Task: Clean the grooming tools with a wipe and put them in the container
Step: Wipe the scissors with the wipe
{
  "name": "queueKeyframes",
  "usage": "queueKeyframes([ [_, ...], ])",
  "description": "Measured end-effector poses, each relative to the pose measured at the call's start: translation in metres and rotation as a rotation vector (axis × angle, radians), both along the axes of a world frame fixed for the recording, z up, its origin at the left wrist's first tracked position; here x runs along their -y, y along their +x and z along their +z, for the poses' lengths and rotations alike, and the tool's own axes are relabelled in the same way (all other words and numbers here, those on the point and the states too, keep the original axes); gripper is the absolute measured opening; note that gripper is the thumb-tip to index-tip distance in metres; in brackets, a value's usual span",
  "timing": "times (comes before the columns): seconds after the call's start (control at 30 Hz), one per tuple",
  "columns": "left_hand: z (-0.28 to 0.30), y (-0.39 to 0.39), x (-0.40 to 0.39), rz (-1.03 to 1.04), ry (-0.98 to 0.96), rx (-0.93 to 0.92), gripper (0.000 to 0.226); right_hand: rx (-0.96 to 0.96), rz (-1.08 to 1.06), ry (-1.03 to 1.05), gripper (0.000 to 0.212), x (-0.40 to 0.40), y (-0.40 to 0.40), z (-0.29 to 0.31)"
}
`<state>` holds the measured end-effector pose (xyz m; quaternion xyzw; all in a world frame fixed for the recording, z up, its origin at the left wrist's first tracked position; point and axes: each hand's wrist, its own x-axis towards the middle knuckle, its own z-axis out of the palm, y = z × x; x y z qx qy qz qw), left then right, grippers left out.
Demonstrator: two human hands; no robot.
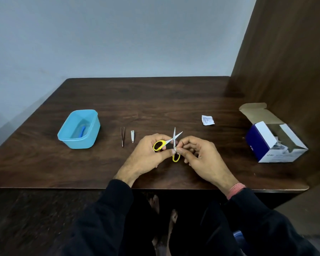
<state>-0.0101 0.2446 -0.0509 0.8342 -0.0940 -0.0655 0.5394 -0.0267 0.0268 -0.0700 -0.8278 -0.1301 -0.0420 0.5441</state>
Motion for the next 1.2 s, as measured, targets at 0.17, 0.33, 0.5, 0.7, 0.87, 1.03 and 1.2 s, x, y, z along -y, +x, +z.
queueKeyframes([
  [0.17, 0.000, -0.001, -0.002, -0.008, -0.026, 0.009, 0.011, 0.125, -0.142, 0.048, 0.016, 0.002, -0.003, 0.003],
  [0.33, -0.002, 0.001, -0.002, -0.017, -0.003, 0.049, 0.011, 0.174, -0.327, 0.168, 0.010, 0.005, 0.003, 0.002],
  [0.5, -0.003, 0.001, -0.003, -0.016, -0.027, 0.068, 0.008, 0.337, -0.259, -0.014, 0.016, -0.010, 0.010, 0.001],
  [0.7, -0.005, 0.001, 0.000, -0.015, -0.047, 0.132, 0.011, 0.579, -0.168, -0.293, 0.026, -0.011, 0.004, -0.007],
  [0.87, -0.011, 0.003, -0.002, -0.040, -0.054, 0.158, 0.008, 0.597, -0.250, -0.328, 0.019, -0.012, 0.004, -0.004],
  [1.03, -0.011, 0.003, -0.004, -0.036, -0.050, 0.132, 0.006, 0.587, -0.262, -0.296, 0.021, -0.011, 0.003, -0.005],
  [1.2, -0.012, 0.003, -0.005, -0.051, -0.044, 0.137, 0.008, 0.551, -0.191, -0.276, 0.023, -0.010, 0.002, -0.004],
])
